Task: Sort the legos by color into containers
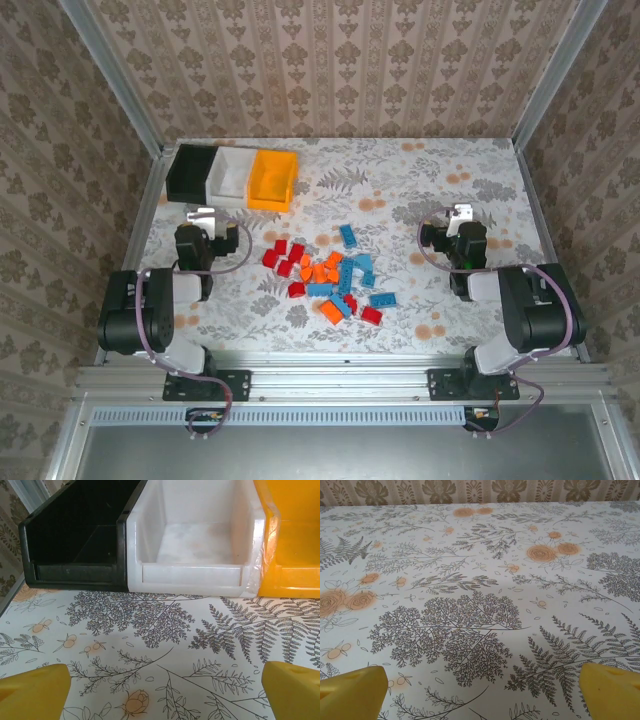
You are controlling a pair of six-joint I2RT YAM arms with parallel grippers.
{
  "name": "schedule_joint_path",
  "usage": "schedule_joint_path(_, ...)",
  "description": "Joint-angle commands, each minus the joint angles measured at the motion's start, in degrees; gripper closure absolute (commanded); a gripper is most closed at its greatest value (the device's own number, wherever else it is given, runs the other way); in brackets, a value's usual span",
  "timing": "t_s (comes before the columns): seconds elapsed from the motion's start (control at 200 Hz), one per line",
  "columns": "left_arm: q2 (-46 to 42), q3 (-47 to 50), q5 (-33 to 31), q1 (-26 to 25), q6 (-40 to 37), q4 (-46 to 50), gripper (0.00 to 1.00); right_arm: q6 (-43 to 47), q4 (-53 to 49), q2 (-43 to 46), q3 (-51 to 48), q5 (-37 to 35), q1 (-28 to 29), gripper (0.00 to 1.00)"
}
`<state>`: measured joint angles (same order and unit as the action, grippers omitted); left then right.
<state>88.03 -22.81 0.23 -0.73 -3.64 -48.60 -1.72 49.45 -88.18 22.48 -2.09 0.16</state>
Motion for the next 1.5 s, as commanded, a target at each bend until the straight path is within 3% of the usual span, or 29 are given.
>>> schedule_joint_path(0.0,-0.12,-0.48,-0.40,-0.41,0.17,0.01,0.00,0.05,-0.58,0.40,1.07,0.69,0.28,0.00)
schedule_joint_path(0.795,-0.07,-0.58,0.47,0.21,0.64,0.22,0.00,-0.13,-0.67,0.39,1.07,1.21,0.06,0.00)
schedule_joint_path(0.915,-4.61,-2.60,-5.12,-1.38,0.52,6.63,0.00,0.11,-0.50,0.62,1.22,-0.08,0.33,0.00)
schedule_joint_path(1.03,-15.90,-11.12,-9.01,-5.10,-1.45,26.27,0.00,3.84,-19.80,9.19,8.49,-5.59,5.06,0.00)
schedule_joint_path(1.115,-21.54,-19.16,-12.05,-9.75,-1.55,35.99,0.00,3.94,-24.55,17.44,11.71,-12.45,9.51,0.00)
schedule_joint_path(1.205,-24.13,-27.54,-16.45,-14.66,5.74,43.45,0.00,-7.79,-39.01,23.21,17.75,-18.08,10.08,0.00)
schedule_joint_path(1.27,-24.65,-31.69,-12.15,-14.85,12.79,48.50,0.00,-21.03,-51.56,24.49,21.56,-21.65,7.84,0.00)
schedule_joint_path(1.31,-24.59,-32.83,-10.15,-14.41,15.26,50.05,0.00,-25.94,-53.62,24.84,21.32,-19.80,5.58,0.00)
schedule_joint_path(1.375,-23.84,-32.18,-8.29,-12.49,22.22,49.68,0.00,-27.24,-48.93,25.21,17.86,-10.28,1.96,0.01)
schedule_joint_path(1.43,-22.11,-31.47,-0.35,-10.04,22.28,46.26,0.00,-28.28,-47.83,25.12,16.81,-6.84,1.24,0.07)
schedule_joint_path(1.495,-17.85,-34.48,2.44,-9.89,20.74,48.05,0.00,-27.99,-48.80,24.34,17.29,-5.62,1.24,0.13)
